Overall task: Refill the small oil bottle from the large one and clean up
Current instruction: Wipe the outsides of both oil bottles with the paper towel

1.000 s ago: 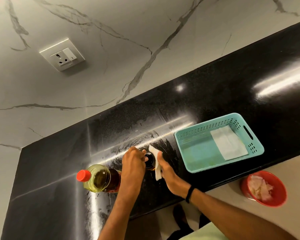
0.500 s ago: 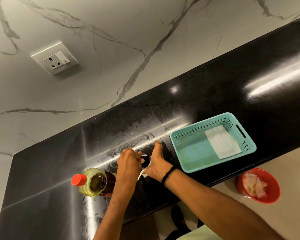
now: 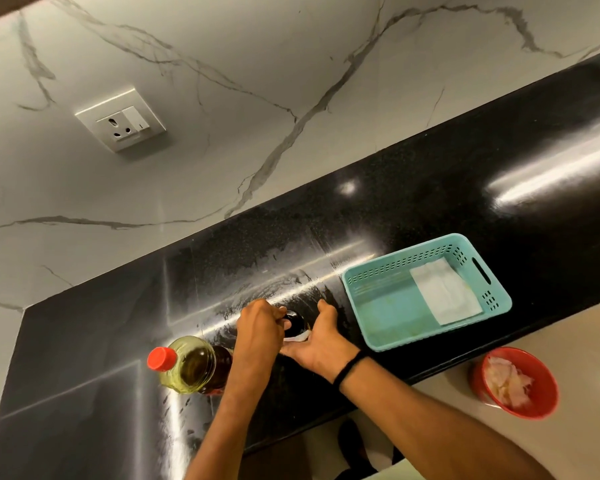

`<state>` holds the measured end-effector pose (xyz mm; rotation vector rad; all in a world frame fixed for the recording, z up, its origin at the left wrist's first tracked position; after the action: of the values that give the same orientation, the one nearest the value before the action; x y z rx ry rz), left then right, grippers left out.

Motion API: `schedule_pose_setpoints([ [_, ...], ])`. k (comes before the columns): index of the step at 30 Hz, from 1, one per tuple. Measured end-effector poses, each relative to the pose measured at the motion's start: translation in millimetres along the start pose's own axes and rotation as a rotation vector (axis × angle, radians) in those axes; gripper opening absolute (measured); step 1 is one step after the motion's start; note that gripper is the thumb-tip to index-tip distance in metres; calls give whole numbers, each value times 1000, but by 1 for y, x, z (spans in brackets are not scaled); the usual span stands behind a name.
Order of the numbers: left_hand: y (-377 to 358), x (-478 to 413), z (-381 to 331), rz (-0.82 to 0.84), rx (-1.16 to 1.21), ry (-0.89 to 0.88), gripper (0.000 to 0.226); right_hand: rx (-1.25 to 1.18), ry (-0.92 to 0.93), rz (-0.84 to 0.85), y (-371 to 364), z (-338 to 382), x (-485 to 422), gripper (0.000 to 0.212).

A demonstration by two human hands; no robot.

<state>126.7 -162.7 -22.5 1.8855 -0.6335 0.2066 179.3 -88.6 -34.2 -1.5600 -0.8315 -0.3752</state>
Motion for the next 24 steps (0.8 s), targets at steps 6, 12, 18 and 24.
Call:
schedule_pose_setpoints([
  [6, 25, 15, -17, -17, -50, -45, 14, 158, -20, -100, 28, 8, -31, 60],
  [12, 29, 12, -19, 12, -105, -66, 24, 455, 142, -185, 47, 23, -5, 12],
  [18, 29, 14, -21, 0, -106, -95, 25, 1110, 538, -114, 35, 50, 8, 26],
  [24, 32, 17, -20, -35, -108, -128, 20, 1410, 340, 175, 18, 37, -26, 64],
])
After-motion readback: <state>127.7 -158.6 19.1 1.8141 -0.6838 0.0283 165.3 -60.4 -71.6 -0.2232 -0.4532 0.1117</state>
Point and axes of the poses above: each hand's wrist, its own x-axis away from the middle knuckle, its own y-axis out of the back of the hand, z = x × y, the point moved 4 cm from there along -x, towards the middle knuckle, and after that the axes turned 13 degrees about z, right-handed, at the moved point
